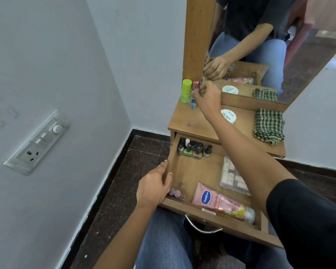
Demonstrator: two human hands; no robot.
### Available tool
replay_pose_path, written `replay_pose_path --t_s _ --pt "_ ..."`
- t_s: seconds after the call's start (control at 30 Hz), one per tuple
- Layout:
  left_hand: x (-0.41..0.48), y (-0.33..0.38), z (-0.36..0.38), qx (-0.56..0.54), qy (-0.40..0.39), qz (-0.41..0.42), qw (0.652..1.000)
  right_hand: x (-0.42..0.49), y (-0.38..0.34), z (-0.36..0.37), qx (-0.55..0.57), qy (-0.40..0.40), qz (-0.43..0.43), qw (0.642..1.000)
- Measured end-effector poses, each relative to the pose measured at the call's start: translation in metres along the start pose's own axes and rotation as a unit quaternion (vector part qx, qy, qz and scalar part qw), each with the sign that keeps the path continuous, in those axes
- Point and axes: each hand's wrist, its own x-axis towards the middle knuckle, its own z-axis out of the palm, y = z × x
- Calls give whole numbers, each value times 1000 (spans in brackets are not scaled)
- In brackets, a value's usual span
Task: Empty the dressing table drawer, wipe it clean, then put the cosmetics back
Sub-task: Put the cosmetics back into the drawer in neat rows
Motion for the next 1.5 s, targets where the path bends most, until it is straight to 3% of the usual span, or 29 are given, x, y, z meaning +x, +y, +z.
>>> replay_pose_path --t_s 0.53,0.9,1.2,1.33,1.4,1.5 --pt "1 -2 1 1 -2 1 1000 -4 5 2 -62 -16 77 995" --pt "0 0 1 4 -2 0 1000 -27 18 -31 7 -144 39 989" --pt "0 1 0 5 -1 0 1000 -44 27 -28 4 -133 47 990" --pt "0 2 -1 0 3 3 1000 -80 23 -34 47 -118 51 991" --pt "0 2 -1 -2 5 0 1000 -112 22 -36 93 -147 33 984" --pt "0 3 -2 -3 1 -11 1000 -160 33 -29 65 -210 13 976"
